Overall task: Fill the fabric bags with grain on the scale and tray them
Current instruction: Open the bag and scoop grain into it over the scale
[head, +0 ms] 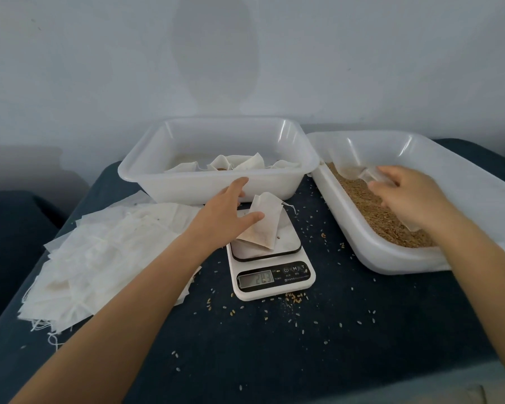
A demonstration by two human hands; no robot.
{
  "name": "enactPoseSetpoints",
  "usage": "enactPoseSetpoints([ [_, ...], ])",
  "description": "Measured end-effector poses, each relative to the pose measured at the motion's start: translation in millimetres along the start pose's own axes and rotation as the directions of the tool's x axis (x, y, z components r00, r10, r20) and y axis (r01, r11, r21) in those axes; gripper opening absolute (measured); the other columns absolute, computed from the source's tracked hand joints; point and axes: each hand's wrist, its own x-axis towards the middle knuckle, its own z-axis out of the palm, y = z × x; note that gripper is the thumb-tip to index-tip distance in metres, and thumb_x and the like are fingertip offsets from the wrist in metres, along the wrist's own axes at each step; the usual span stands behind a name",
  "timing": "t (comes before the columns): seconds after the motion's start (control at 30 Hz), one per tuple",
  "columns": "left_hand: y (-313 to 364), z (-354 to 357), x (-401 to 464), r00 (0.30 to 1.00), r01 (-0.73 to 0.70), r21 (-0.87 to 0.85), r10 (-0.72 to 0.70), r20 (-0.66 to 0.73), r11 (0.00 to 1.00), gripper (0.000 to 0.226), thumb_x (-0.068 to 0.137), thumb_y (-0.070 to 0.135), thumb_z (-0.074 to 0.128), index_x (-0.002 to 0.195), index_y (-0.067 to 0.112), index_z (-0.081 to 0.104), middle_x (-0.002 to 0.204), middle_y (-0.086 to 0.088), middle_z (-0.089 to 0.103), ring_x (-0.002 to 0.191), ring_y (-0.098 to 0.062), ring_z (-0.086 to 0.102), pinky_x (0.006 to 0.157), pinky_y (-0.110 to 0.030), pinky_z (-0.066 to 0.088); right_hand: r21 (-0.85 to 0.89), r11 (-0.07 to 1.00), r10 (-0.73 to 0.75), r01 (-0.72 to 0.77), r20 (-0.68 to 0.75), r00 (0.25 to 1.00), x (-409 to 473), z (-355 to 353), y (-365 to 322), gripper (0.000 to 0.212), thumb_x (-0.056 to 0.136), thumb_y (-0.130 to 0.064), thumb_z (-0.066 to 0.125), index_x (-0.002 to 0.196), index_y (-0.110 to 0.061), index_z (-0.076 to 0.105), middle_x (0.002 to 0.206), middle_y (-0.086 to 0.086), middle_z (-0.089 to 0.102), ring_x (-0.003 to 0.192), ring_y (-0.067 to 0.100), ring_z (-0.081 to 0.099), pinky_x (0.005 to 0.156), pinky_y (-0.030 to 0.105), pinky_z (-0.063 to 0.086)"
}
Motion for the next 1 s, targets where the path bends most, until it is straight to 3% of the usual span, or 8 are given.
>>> enactPoseSetpoints([
  [0.17,3,-3,-2,1.000,-0.017,0.011,0.017,-0.010,1.000,0.073,0.081,0.044,0.065,0.141,0.027,0.026,0.130,0.003,0.048,0.116,-0.015,0.049,0.094,-0.031,0.038,-0.334,0.923,0.270,-0.192,0.207,0.940,18,5,15,0.041,0.098,-0.042,0.042,0.113,-0.010,0.060,0.095,0.011,0.064,0.081,0.026,0.061,0.062,0.032,0.043],
  [0.43,4,-1,-5,1.000,-0.017,0.015,0.017,0.002,1.000,0.073,0.081,0.044,0.065,0.141,0.026,0.026,0.131,0.001,0.048,0.119,-0.016,0.048,0.096,-0.032,0.038,-0.548,0.824,0.344,-0.142,0.285,0.895,17,6,8,0.046,0.099,-0.038,0.044,0.131,-0.005,0.053,0.121,0.014,0.059,0.097,0.026,0.055,0.078,0.033,0.043],
  [0.57,0,2,-7,1.000,-0.001,0.029,0.001,0.016,1.000,0.074,0.081,0.045,0.064,0.142,0.026,0.026,0.135,-0.001,0.047,0.121,-0.018,0.046,0.099,-0.035,0.038,-0.371,0.924,0.145,-0.096,0.108,0.984,7,-9,-20,0.043,0.095,-0.027,0.051,0.136,-0.013,0.050,0.135,0.008,0.055,0.118,0.028,0.053,0.094,0.036,0.042],
  [0.63,-3,3,-7,1.000,0.007,0.023,-0.008,0.016,1.000,0.073,0.082,0.044,0.064,0.142,0.026,0.026,0.136,-0.001,0.046,0.121,-0.018,0.046,0.098,-0.032,0.037,-0.163,0.987,0.000,0.009,0.056,0.998,-1,-8,-50,0.037,0.093,-0.029,0.054,0.128,-0.020,0.057,0.123,0.001,0.061,0.109,0.023,0.057,0.083,0.031,0.044],
  [0.73,-4,4,-9,1.000,0.009,0.004,-0.009,0.011,1.000,0.068,0.085,0.039,0.063,0.141,0.024,0.028,0.136,-0.002,0.047,0.117,-0.017,0.048,0.096,-0.031,0.038,-0.034,0.988,-0.136,0.151,0.266,0.954,-3,12,-94,0.027,0.088,-0.033,0.061,0.112,-0.024,0.066,0.099,-0.008,0.065,0.090,0.014,0.061,0.074,0.027,0.046],
  [0.83,-5,4,-14,1.000,0.008,-0.002,-0.008,-0.014,1.000,0.062,0.087,0.034,0.060,0.140,0.024,0.030,0.130,0.000,0.051,0.113,-0.015,0.050,0.096,-0.031,0.041,-0.228,0.946,-0.096,0.231,0.486,0.869,20,46,-122,0.039,0.088,-0.038,0.060,0.119,-0.014,0.063,0.107,0.002,0.063,0.091,0.019,0.060,0.080,0.031,0.048],
  [0.93,-10,2,-21,0.999,0.005,-0.028,-0.006,-0.044,1.000,0.058,0.088,0.031,0.060,0.139,0.023,0.033,0.126,0.003,0.053,0.105,-0.008,0.049,0.091,-0.025,0.039,-0.279,0.948,0.046,0.153,0.595,0.802,49,78,-127,0.049,0.088,-0.048,0.061,0.122,-0.013,0.056,0.114,0.004,0.058,0.099,0.019,0.058,0.083,0.031,0.054],
  [1.0,-14,-1,-26,0.998,-0.004,-0.032,0.002,-0.059,0.999,0.056,0.088,0.031,0.060,0.138,0.024,0.035,0.124,0.005,0.053,0.104,-0.004,0.048,0.088,-0.022,0.037,-0.245,0.967,0.101,0.075,0.632,0.769,63,92,-125,0.041,0.084,-0.050,0.065,0.102,-0.014,0.056,0.100,0.001,0.058,0.088,0.015,0.060,0.077,0.029,0.054],
])
